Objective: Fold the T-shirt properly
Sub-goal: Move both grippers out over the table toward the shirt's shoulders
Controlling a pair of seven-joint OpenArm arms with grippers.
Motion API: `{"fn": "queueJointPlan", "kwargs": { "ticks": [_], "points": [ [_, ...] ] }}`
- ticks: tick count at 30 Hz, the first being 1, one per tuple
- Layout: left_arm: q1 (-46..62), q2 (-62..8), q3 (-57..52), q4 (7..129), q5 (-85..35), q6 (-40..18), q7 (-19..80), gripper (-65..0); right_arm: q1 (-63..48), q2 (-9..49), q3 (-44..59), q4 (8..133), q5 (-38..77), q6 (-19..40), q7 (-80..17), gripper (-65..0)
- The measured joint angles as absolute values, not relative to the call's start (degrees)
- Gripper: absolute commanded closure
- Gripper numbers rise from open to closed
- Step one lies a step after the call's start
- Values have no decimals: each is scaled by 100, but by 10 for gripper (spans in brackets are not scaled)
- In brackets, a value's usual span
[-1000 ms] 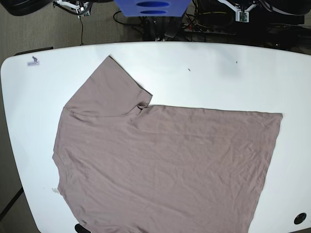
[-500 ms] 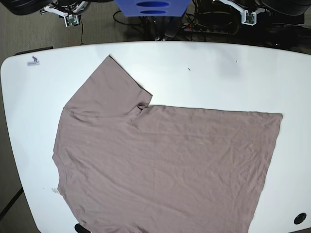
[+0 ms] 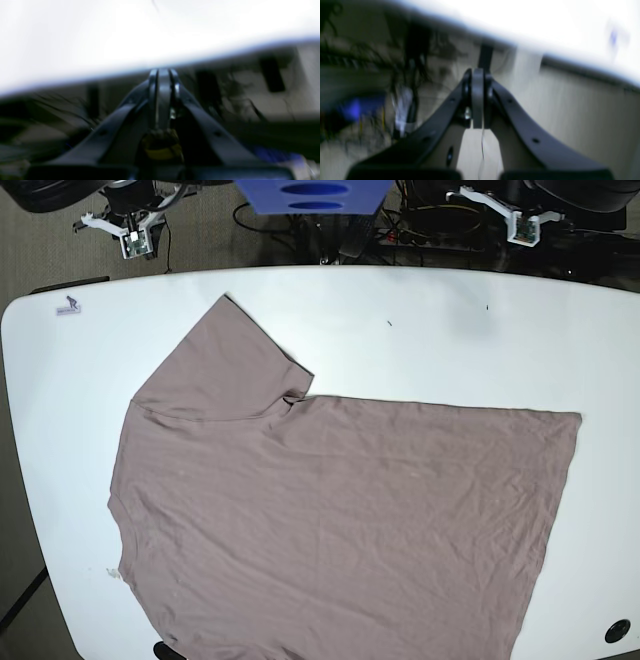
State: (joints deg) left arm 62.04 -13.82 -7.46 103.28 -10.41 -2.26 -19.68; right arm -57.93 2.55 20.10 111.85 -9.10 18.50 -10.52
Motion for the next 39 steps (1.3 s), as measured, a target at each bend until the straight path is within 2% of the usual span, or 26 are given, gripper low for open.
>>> {"fn": "queueJointPlan", "kwargs": {
  "ticks": [14, 17, 24, 27, 28, 30, 32, 34, 38, 39],
  "points": [
    [6010, -1052, -1378, 10792, -281, -303, -1979, 0, -5159, 84, 1328, 11299, -926, 2290, -1267, 0],
    [5710, -954, -1822, 10700, -67, -762, -1649, 0, -5022, 102, 1173, 11257, -945, 2440, -1280, 0],
    [5284, -913, -2202, 10678, 30, -1098, -1028, 0, -4816, 102, 1122, 11218, -1004, 2530, -1282, 0],
    [5072, -668, -2453, 10715, -80, -1017, -622, 0, -4744, 126, 1227, 11216, -871, 2480, -1345, 0],
    [5022, -628, -2462, 10715, -110, -781, -554, 0, -4711, 137, 1251, 11218, -849, 2399, -1339, 0],
    [4978, -620, -2493, 10731, -141, -701, -508, 0, -4654, 163, 1308, 11220, -692, 2322, -1380, 0],
    [4936, -609, -2488, 10772, -156, -729, -458, -42, -4595, 178, 1389, 11229, -517, 2331, -1472, -53],
    [4788, -541, -2464, 10816, -545, -742, -211, -135, -4451, 158, 1688, 11242, 449, 2519, -1957, -102],
    [4510, -545, -2421, 10853, -718, -740, 69, -308, -4244, 244, 1885, 11292, 1033, 2447, -2119, -191],
    [4453, -561, -2416, 10860, -766, -742, 113, -330, -4202, 261, 1942, 11297, 1170, 2429, -2202, -202]
  ]
}}
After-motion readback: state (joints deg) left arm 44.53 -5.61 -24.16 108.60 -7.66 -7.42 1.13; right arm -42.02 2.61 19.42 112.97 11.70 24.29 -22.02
